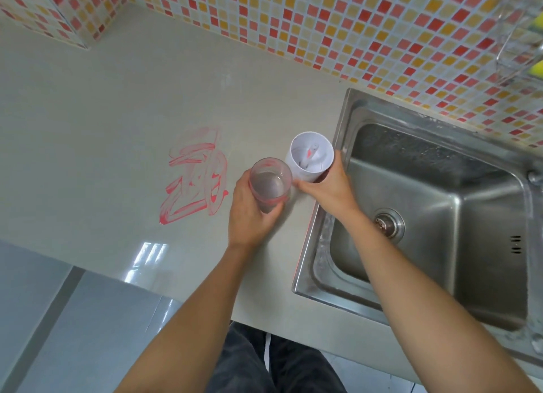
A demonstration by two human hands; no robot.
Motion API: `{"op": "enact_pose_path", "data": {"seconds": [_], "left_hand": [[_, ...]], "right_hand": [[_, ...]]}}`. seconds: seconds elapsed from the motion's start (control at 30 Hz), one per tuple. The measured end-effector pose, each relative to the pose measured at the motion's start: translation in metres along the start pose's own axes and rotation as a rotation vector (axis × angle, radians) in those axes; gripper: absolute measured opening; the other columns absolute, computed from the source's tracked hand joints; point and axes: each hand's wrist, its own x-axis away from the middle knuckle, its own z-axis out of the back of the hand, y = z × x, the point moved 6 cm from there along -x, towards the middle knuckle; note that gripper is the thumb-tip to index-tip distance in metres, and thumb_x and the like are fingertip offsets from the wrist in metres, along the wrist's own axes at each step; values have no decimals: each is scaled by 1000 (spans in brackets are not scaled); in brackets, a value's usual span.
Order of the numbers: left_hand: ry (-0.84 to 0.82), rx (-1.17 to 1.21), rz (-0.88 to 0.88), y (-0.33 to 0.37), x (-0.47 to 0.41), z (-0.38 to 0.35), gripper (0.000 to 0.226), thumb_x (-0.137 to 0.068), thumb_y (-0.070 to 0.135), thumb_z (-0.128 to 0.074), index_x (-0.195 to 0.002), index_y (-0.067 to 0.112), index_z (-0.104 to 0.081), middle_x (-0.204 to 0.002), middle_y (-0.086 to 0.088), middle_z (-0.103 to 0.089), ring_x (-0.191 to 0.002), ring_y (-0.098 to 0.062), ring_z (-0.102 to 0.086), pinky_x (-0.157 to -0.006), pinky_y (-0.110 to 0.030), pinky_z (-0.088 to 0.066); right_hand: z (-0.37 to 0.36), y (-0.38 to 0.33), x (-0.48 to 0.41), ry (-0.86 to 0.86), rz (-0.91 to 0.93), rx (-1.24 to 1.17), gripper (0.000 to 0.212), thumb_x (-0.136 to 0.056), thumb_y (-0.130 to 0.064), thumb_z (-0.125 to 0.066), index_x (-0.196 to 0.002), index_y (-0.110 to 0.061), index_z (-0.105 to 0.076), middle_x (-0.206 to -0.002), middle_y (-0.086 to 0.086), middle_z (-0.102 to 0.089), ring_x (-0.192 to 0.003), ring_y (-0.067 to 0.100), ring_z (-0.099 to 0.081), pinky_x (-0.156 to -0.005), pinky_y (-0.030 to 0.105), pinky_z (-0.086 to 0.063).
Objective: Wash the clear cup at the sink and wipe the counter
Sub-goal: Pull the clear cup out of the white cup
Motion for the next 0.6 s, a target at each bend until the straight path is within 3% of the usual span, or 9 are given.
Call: {"op": "enact_pose_path", "data": {"seconds": [0.17, 0.27, 0.33, 0.47, 0.53, 0.6], "left_hand": [[10, 14, 42, -1, 2, 2, 74, -70, 51, -78, -130, 27, -42, -123, 17, -51, -115, -5, -53, -93, -22, -44], [12, 54, 56, 2, 6, 7, 72, -68, 47, -81, -126, 31, -42, -119, 19, -49, -111, -4, -54, -93, -23, -45], [-19, 81, 4, 12, 12, 9, 69, -68, 42, -83, -122, 34, -42, -123, 16, -52, -113, -4, -55, -96, -29, -48], [-225, 176, -181, 44, 40, -20, 66, -70, 22, -85, -126, 24, -48, -126, 9, -56, -119, -8, -54, -98, -34, -49], [-335, 108, -244, 57, 56, -45, 73, -69, 23, -85, -130, 22, -45, -127, 11, -52, -118, -2, -50, -100, -24, -45], [-457, 23, -325, 68, 69, -76, 78, -69, 22, -83, -135, 22, -41, -129, 9, -48, -120, -5, -47, -102, -24, -42]], "right_hand": [[-4, -1, 2, -50, 53, 53, 94, -59, -26, -90, -138, -25, -37, -124, -15, -56, -111, 2, -53, -83, 1, -37], [12, 3, 19, -24, 102, 110, 87, -72, -27, -82, -145, -25, -33, -140, -8, -51, -126, 7, -47, -101, 14, -38], [31, 18, 44, 84, 127, 215, 71, -85, -28, -70, -146, -18, -36, -149, -1, -42, -135, 9, -38, -110, 22, -30], [70, 81, 115, 265, 110, 405, 40, -95, -19, -57, -133, -5, -54, -140, 8, -51, -133, 20, -45, -112, 27, -29], [90, 117, 145, 261, 14, 476, 39, -96, -17, -55, -133, -2, -54, -141, 11, -50, -135, 24, -43, -114, 32, -27], [112, 147, 165, 232, -108, 534, 43, -99, -21, -51, -136, -1, -48, -145, 12, -44, -140, 25, -34, -116, 33, -21]]}}
